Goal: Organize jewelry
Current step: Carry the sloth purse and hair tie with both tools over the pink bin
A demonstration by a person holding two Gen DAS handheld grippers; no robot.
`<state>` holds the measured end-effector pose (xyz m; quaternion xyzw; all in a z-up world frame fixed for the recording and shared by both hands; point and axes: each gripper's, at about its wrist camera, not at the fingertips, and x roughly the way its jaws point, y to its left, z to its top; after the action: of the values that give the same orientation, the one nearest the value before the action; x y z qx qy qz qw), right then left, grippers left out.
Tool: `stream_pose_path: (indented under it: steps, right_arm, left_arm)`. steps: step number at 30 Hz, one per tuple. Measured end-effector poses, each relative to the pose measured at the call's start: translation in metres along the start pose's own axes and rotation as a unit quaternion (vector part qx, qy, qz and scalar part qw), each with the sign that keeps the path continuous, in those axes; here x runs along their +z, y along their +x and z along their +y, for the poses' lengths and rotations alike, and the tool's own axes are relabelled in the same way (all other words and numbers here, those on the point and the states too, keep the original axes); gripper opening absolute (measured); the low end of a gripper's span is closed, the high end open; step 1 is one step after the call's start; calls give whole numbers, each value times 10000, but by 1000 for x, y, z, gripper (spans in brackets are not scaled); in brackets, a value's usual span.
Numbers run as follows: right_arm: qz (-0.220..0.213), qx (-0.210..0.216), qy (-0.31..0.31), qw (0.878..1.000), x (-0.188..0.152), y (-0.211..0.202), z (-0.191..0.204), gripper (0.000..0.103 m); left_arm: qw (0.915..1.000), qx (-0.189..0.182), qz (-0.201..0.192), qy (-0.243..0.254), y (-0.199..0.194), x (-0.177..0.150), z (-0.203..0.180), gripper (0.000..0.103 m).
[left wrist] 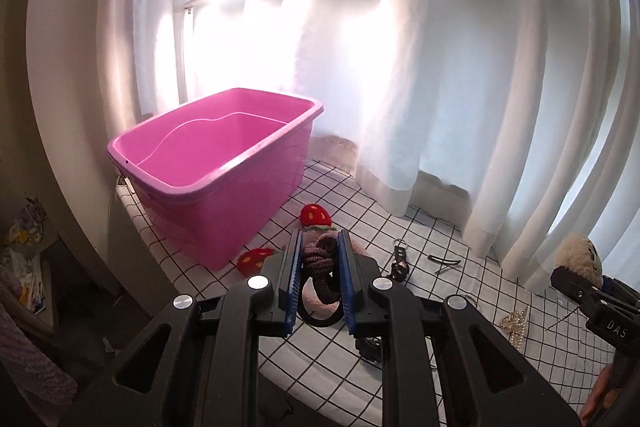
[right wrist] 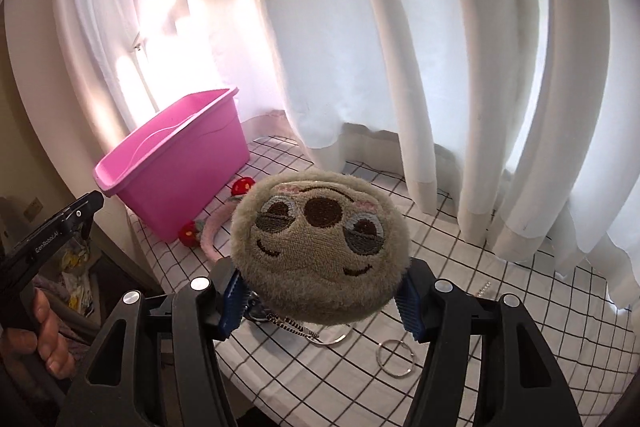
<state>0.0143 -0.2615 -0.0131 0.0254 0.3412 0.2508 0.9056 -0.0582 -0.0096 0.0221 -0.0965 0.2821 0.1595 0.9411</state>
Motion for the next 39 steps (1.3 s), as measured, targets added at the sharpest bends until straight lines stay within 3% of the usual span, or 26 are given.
stream_pose_path:
  steps: [10, 17, 27, 32, 39]
  right_arm:
    - [-413, 749, -507, 9950, 100, 67, 141, 59]
    - [-197, 928, -776, 9925, 141, 143, 221, 59]
    - [734, 739, -1129, 9881, 158, 239, 282, 59]
    - [1243, 641, -1129, 9837, 163, 275, 293, 59]
    - [1585, 463, -1121, 9799, 163, 304, 296, 60]
  left_arm:
    - [9982, 392, -441, -59, 28, 102, 116, 18]
    - [9988, 460, -177, 75, 92, 150, 181, 18]
    - [9961, 346, 789, 170, 178, 157, 226, 18]
    - [9910, 207, 1302, 239, 210, 150, 230, 18]
    - [9853, 178, 1665, 331, 230, 144, 232, 19]
